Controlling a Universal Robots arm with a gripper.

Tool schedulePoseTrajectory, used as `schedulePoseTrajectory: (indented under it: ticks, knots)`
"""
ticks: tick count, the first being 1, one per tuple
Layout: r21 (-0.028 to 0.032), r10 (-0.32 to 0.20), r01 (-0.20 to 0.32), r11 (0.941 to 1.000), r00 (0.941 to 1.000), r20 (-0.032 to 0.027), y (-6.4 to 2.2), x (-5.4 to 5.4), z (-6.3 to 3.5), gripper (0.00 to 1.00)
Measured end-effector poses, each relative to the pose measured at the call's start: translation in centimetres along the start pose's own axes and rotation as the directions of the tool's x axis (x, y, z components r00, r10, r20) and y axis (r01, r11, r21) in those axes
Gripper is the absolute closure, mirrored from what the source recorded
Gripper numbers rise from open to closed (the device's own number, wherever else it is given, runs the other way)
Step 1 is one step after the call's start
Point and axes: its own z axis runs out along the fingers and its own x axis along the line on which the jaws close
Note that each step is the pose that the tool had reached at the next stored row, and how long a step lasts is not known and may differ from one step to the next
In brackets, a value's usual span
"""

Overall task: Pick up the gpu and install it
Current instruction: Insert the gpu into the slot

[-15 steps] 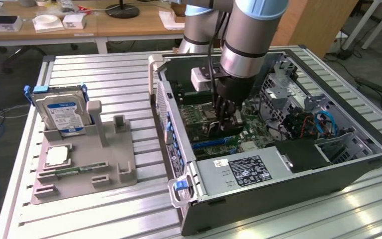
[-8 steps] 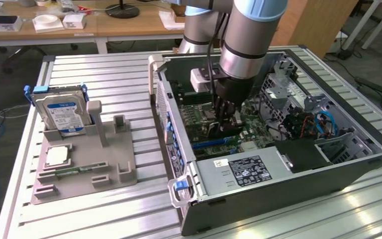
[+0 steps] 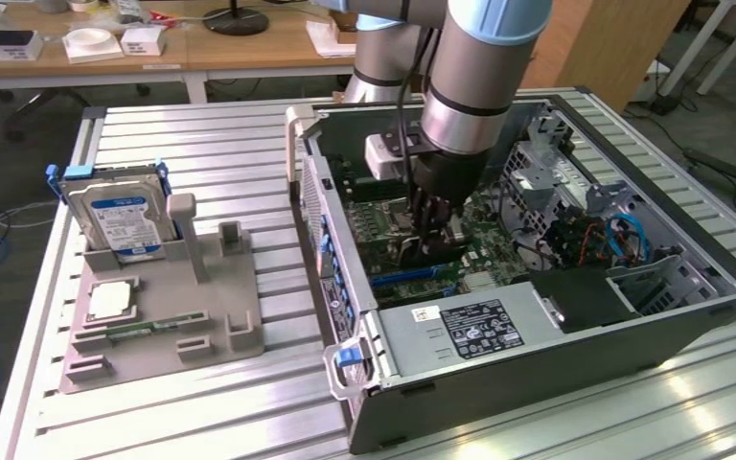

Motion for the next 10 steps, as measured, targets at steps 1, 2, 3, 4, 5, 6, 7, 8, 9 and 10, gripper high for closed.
schedulePoseTrajectory:
  ticks: [1, 2, 3, 4, 5, 6, 7, 8, 9, 10]
  knots:
    - [0.0001, 0.0, 0.0, 1.0, 1.0, 0.0001, 0.02, 0.0, 0.04, 0.73]
    - [0.0001, 0.0, 0.0, 1.0, 1.0, 0.0002, 0.04, 0.0, 0.08, 0.73]
    - [0.0001, 0.0, 0.0, 1.0, 1.0, 0.0001, 0.05, 0.0, 0.11, 0.73]
    - [0.0001, 0.0, 0.0, 1.0, 1.0, 0.0001, 0.06, 0.0, 0.15, 0.73]
    - [0.0001, 0.0, 0.0, 1.0, 1.0, 0.0001, 0.07, 0.0, 0.19, 0.73]
    - [0.0, 0.0, 0.0, 1.0, 1.0, 0.0001, 0.09, 0.0, 0.22, 0.73]
    - [0.0, 0.0, 0.0, 1.0, 1.0, 0.0001, 0.11, 0.0, 0.26, 0.73]
    - [0.0001, 0.0, 0.0, 1.0, 1.0, 0.0001, 0.12, 0.0, 0.29, 0.73]
    - [0.0, 0.0, 0.0, 1.0, 1.0, 0.0, 0.14, 0.0, 0.33, 0.73]
    - [0.0, 0.0, 0.0, 1.0, 1.0, 0.0, 0.16, 0.0, 0.37, 0.73]
